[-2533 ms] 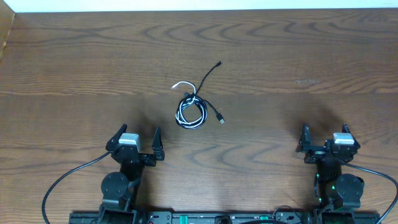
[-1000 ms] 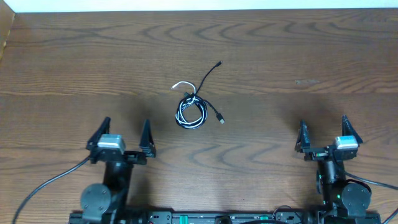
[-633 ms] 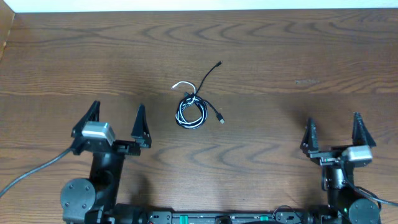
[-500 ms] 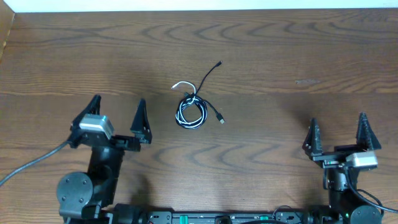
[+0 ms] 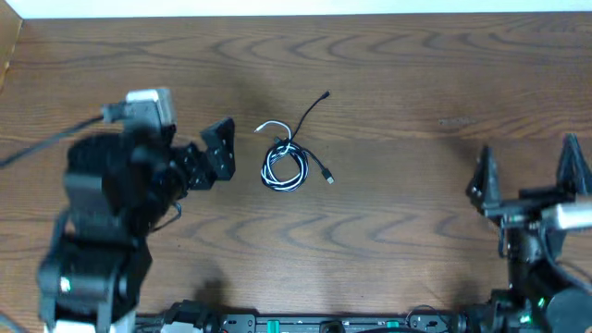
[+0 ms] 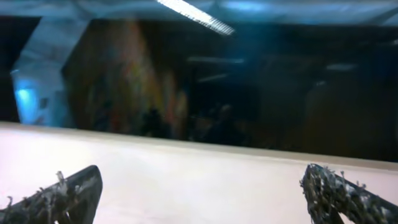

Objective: Untangle cables
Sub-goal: 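Move both grippers forward toward the cable bundle from either side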

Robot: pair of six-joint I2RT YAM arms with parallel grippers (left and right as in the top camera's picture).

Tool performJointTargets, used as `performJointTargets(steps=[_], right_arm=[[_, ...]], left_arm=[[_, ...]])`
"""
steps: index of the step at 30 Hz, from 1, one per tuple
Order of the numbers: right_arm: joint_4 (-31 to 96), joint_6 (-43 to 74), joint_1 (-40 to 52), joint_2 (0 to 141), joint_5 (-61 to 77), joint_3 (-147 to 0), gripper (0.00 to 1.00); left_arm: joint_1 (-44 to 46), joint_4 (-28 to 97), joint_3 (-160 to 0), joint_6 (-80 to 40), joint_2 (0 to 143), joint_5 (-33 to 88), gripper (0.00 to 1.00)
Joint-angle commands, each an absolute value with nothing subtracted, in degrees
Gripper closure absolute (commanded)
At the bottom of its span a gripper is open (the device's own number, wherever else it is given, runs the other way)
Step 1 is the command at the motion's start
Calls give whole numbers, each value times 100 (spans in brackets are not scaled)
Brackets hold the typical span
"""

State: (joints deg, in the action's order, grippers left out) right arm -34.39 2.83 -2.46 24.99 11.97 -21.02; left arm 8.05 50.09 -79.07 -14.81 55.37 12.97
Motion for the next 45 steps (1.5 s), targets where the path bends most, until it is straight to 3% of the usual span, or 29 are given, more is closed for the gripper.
performJointTargets(steps=[1,10,14,19,20,21,23,25,27,28,30,31,32,37,40,45], right_arm=[[-2700,580,-281,3122,2198,-2906,1],[2303,552,-281,4681,3011,-5472,1],[3205,554,-279,5393,3297,-5957,1],[3256,556,-250,6132,4032,-5975,1],[3242,556,-224,6285,4125,-5975,1],[3208,587,-191,6423,4160,-5975,1],[3166,790,-143,6696,4158,-5975,1],[3170,1066,-141,6864,4158,-5975,1],[3140,1295,-137,7050,4178,-5961,1],[3074,1363,-117,7131,4206,-5957,12],[2978,1374,-49,7317,4217,-5957,72],[2956,1374,-12,7393,4217,-5957,91],[2941,1374,36,7463,4217,-5957,99],[2871,1372,421,7883,4195,-5957,98],[2842,1369,652,8134,4198,-5957,84],[2602,1372,1153,8659,4040,-5957,73]], left_arm=[[819,5970,-8656,-1487,6309,1503,2],[819,6836,-8777,-1494,7894,1505,2],[819,6831,-8777,-1535,8438,1507,3],[819,6834,-8770,-1538,8997,1516,2],[819,6818,-8750,-1535,9105,1603,11],[819,6807,-8744,-1538,9190,1660,38],[819,6818,-8744,-1538,9397,1745,71],[819,6853,-8733,-1538,9574,1756,91],[821,6864,-8689,-1538,9732,1756,92],[823,6864,-8659,-1540,9800,1756,92],[823,6855,-8600,-1540,9933,1756,92],[823,6849,-8576,-1540,9983,1756,92],[823,6838,-8565,-1540,10044,1756,92],[823,6775,-8565,-1538,10318,1754,92],[823,6766,-8560,-1538,10447,1756,92],[823,6768,-8560,-1538,10628,1756,90]])
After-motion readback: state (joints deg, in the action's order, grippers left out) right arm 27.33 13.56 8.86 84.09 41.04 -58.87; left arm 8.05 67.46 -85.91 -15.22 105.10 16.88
